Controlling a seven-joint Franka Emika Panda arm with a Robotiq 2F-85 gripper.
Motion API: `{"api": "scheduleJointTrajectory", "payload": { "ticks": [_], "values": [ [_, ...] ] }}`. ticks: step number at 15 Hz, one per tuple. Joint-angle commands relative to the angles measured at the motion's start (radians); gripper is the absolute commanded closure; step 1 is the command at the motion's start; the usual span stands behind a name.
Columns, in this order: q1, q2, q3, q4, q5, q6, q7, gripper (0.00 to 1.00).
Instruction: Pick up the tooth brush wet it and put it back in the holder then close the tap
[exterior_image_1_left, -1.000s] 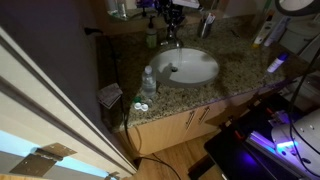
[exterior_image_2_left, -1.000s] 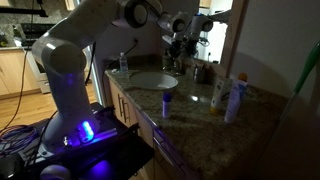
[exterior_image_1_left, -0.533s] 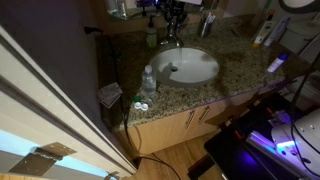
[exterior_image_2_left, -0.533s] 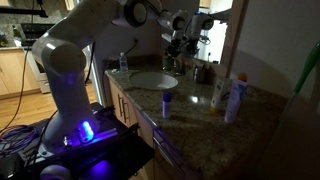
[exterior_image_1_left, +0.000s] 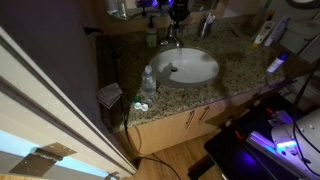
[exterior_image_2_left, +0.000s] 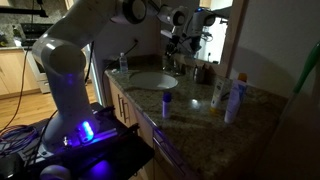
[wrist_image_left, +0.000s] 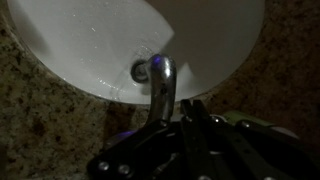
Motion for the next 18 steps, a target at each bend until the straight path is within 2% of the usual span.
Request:
{"api": "scheduleJointTrajectory", "payload": {
  "ticks": [1, 5, 10, 13, 14, 16, 18],
  "values": [
    [0.008, 0.007, -0.013, -0.026, -0.014, 0.063, 0.006, 0.63],
    [-0.005, 0.010, 0.003, -0.034, 0.013, 0.060, -0.002, 0.35],
    [0.005, 0.020, -0.006, -0.029, 0.010, 0.152, 0.030, 0.01],
    [0.007, 0.028, -0.005, -0.032, 0.008, 0.205, 0.046, 0.00],
    [0.007, 0.031, -0.003, -0.032, 0.008, 0.205, 0.046, 0.25],
    [0.009, 0.031, -0.006, -0.035, 0.002, 0.207, 0.051, 0.27],
    [0.010, 0.026, -0.008, -0.035, 0.000, 0.209, 0.058, 0.41]
  ]
}}
